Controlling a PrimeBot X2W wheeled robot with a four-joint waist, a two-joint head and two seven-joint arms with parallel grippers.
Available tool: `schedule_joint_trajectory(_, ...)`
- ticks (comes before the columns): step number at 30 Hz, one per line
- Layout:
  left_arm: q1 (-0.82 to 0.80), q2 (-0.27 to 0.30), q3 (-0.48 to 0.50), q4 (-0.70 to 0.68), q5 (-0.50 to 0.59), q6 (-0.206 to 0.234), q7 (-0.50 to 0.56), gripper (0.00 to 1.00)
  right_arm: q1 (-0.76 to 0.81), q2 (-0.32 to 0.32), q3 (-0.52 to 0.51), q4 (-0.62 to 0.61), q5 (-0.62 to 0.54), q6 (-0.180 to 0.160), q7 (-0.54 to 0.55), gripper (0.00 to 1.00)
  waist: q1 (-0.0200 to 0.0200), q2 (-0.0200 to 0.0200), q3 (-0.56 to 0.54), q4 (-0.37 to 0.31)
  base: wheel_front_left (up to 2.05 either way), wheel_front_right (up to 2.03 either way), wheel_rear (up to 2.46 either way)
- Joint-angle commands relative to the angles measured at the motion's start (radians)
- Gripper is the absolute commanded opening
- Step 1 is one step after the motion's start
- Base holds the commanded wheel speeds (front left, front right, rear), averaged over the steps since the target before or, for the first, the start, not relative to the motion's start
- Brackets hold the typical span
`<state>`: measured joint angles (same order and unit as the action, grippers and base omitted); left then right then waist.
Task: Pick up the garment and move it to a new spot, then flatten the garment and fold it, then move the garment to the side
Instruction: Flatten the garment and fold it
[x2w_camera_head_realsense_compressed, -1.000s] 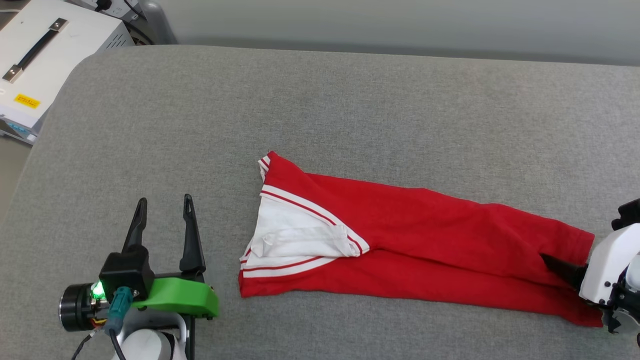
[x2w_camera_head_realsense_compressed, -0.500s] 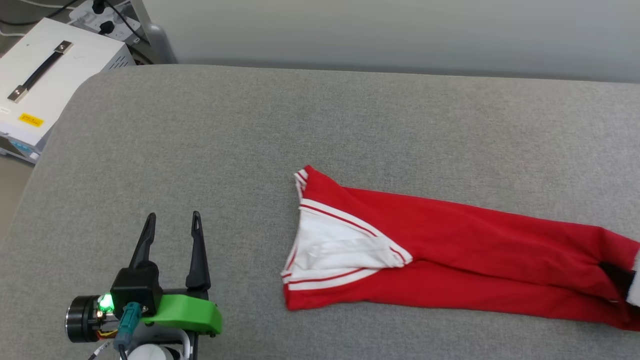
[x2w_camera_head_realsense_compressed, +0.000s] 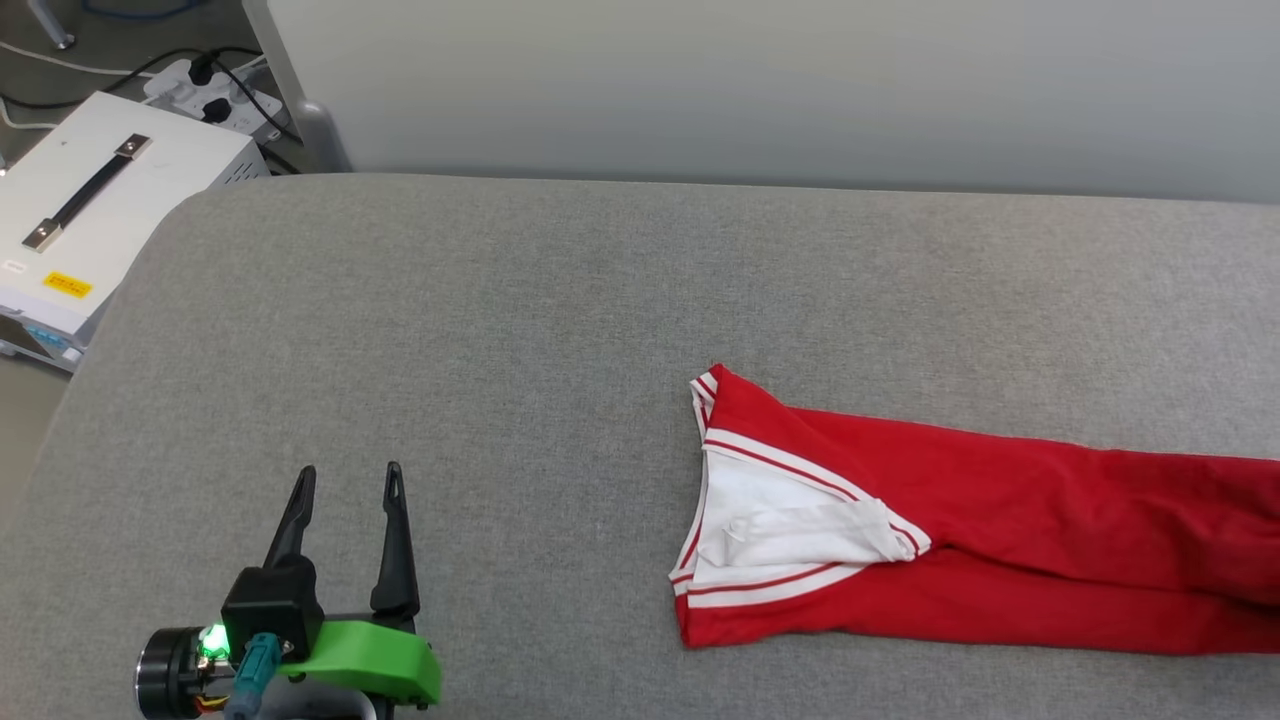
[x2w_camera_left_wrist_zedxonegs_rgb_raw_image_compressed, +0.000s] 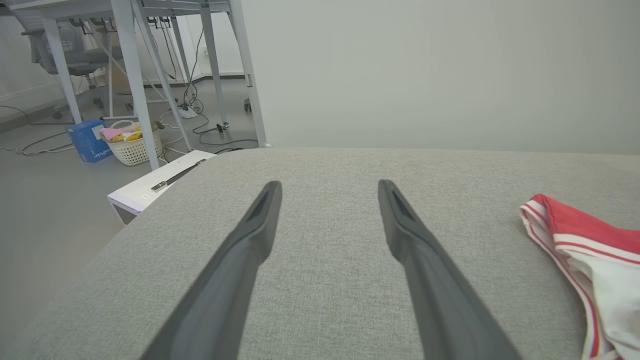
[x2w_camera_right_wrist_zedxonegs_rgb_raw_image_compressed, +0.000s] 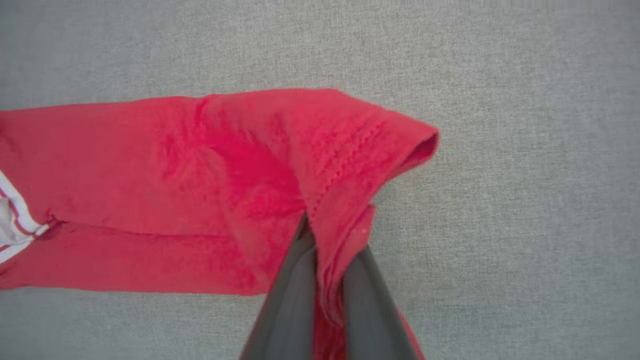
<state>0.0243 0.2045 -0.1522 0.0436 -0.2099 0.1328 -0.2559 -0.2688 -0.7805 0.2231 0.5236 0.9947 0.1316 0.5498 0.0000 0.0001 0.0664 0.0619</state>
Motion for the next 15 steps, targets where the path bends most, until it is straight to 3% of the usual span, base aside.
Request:
schedule_joint_trajectory(1, 0.020, -0.010, 0.008, 0.005, 0.015, -0.009, -0.006, 1.00, 0.020, 0.001, 0.008, -0.053, 0.013, -0.001, 0.019, 0.00, 0.0000, -0.0001, -0.012, -0.003, 0.00, 0.00, 0.00)
schedule_joint_trajectory(9, 0.021, -0.040, 0.027, 0.019, 0.037, -0.033, -0.006, 1.00, 0.038, 0.083, 0.053, -0.390, 0.019, -0.001, 0.112, 0.00, 0.0000, -0.0001, -0.008, 0.007, 0.00, 0.00, 0.00)
schedule_joint_trajectory(15, -0.016, -0.063, 0.029, 0.028, 0.053, -0.054, -0.006, 1.00, -0.069, 0.169, 0.145, -0.456, -0.056, -0.001, 0.156, 0.00, 0.0000, -0.0001, 0.035, 0.032, 0.00, 0.00, 0.00)
